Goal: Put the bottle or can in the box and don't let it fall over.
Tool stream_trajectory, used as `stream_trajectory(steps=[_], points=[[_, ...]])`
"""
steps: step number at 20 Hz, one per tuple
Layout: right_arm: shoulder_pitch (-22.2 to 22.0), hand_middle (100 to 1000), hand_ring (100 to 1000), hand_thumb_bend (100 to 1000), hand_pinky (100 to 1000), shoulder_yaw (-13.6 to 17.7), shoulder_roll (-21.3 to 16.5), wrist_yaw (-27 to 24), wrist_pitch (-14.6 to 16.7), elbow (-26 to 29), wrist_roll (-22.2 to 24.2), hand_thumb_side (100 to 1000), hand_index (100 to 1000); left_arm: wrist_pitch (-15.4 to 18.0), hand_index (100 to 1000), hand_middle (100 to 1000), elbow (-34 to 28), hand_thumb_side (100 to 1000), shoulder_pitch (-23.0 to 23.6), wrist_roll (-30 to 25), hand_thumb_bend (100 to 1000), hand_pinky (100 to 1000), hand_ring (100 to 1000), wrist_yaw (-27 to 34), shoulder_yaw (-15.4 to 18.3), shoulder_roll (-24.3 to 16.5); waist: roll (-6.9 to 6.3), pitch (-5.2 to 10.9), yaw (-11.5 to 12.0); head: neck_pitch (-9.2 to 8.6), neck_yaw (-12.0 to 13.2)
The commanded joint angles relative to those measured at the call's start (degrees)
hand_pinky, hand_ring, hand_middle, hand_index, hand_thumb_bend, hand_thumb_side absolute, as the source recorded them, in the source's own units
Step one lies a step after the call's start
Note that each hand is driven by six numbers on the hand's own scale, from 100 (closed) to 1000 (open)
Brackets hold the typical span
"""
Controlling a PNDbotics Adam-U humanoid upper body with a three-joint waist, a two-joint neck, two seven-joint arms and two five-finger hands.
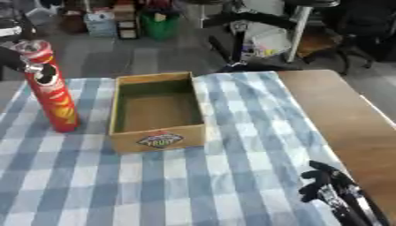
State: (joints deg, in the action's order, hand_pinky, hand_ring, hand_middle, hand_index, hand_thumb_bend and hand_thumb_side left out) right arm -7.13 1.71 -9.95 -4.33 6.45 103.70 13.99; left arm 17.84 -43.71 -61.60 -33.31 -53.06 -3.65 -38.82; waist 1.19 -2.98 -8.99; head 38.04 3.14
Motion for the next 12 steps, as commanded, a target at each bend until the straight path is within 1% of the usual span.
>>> stream_trajectory(steps=[1, 3, 4, 5, 6, 7, 9, 10, 11, 12], points=[[0.4, 655, 571, 100, 526, 0.1, -0.9, -0.4, 0.1, 0.8, 0.1, 642, 842, 0.4, 928, 867, -0.3, 615, -1.5, -1.9, 532, 725, 808, -1.5, 0.5, -0.8, -0.09, 0.30, -0.1, -0.92, 0.0], [0.4, 655, 571, 100, 526, 0.1, -0.9, -0.4, 0.1, 0.7, 0.1, 642, 842, 0.9, 916, 847, -0.3, 586, -1.5, -3.3, 493, 678, 770, -2.4, 0.4, -0.9, -0.09, 0.31, -0.1, -0.87, 0.0], [0.4, 655, 571, 100, 526, 0.1, -0.9, -0.4, 0.1, 0.7, 0.1, 642, 842, 1.1, 901, 830, -0.3, 561, -1.5, -3.9, 458, 625, 736, -2.8, 0.5, -0.9, -0.09, 0.31, -0.1, -0.85, 0.0], [0.4, 655, 571, 100, 526, 0.1, -0.9, -0.4, 0.1, 0.7, 0.1, 642, 842, 1.3, 897, 825, -0.3, 549, -1.5, -4.5, 444, 609, 725, -3.1, 0.5, -0.9, -0.09, 0.32, -0.1, -0.83, 0.0], [0.4, 655, 571, 100, 526, 0.1, -0.9, -0.4, 0.0, 0.7, 0.1, 642, 842, 1.4, 887, 810, -0.3, 493, -1.5, -4.9, 374, 555, 683, -3.4, 0.6, -0.9, -0.09, 0.33, -0.1, -0.84, 0.0], [0.4, 655, 571, 100, 526, 0.1, -0.9, -0.4, 0.0, 0.7, 0.1, 643, 842, 1.5, 885, 805, -0.4, 466, -1.5, -5.2, 345, 541, 677, -3.6, 0.6, -0.9, -0.09, 0.33, -0.1, -0.84, 0.0], [0.4, 655, 571, 100, 526, 0.1, -0.9, -0.4, 0.0, 0.6, 0.2, 643, 842, 1.6, 874, 793, -0.4, 344, -1.5, -5.4, 236, 488, 660, -3.8, 0.7, -1.0, -0.10, 0.35, -0.1, -0.82, 0.0], [0.4, 655, 571, 100, 526, 0.1, -0.9, -0.5, 0.0, 0.6, 0.2, 643, 842, 1.6, 862, 784, -0.5, 261, -1.5, -5.5, 166, 463, 648, -3.8, 0.7, -1.0, -0.11, 0.35, -0.1, -0.81, 0.0], [0.4, 655, 572, 100, 526, 0.1, -1.0, -0.5, 0.0, 0.6, 0.2, 643, 842, 1.7, 855, 774, -0.5, 213, -1.5, -5.5, 128, 445, 635, -3.7, 0.7, -1.0, -0.11, 0.35, -0.1, -0.80, 0.0], [0.4, 655, 572, 100, 527, 0.1, -0.9, -0.5, 0.0, 0.6, 0.2, 643, 842, 1.8, 842, 754, -0.6, 134, -1.5, -5.5, 100, 404, 610, -3.6, 0.7, -1.0, -0.11, 0.35, -0.1, -0.80, 0.0]])
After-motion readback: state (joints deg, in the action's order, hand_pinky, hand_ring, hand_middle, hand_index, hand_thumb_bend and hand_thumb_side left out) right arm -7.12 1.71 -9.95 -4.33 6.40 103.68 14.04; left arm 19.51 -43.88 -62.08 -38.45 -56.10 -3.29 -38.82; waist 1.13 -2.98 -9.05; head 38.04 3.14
